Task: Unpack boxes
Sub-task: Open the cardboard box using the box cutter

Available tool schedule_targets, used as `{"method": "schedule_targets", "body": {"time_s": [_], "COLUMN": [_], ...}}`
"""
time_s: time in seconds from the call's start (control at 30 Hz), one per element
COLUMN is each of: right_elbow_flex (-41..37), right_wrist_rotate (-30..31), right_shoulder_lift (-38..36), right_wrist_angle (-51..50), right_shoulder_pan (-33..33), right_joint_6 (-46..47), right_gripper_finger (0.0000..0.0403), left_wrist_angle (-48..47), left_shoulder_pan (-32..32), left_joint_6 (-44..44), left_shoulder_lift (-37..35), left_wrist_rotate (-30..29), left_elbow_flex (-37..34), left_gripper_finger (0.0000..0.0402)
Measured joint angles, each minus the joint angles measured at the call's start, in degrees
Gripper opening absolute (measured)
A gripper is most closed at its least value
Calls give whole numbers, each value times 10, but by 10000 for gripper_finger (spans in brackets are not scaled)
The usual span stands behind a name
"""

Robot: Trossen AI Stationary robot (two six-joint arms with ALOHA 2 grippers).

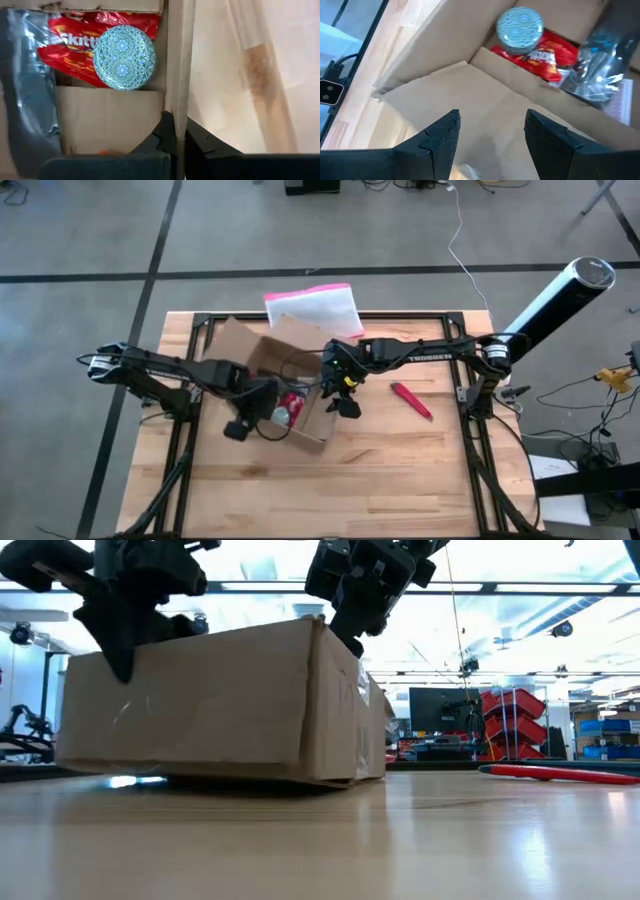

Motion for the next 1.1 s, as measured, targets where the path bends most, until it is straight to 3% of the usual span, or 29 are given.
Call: {"method": "schedule_targets", "body": {"time_s": [0.37,0.87,1.1], "right_elbow_flex": [7,8,8], "right_wrist_rotate": [-8,-3,20], "right_shoulder_lift": [0,0,0], "right_wrist_angle": [0,30,63], "right_shoulder_pan": [-4,-26,-47], "right_joint_6": [-4,-12,-8], "right_gripper_finger": [199,199,199], "left_wrist_angle": [-60,-125,-138], "left_shoulder_pan": [0,-1,-1], "left_joint_6": [65,175,224], "left_shoulder_lift": [0,0,0], "left_wrist_rotate": [-71,-246,-267], "left_elbow_flex": [48,83,106], "left_gripper_finger": [0,0,0]}}
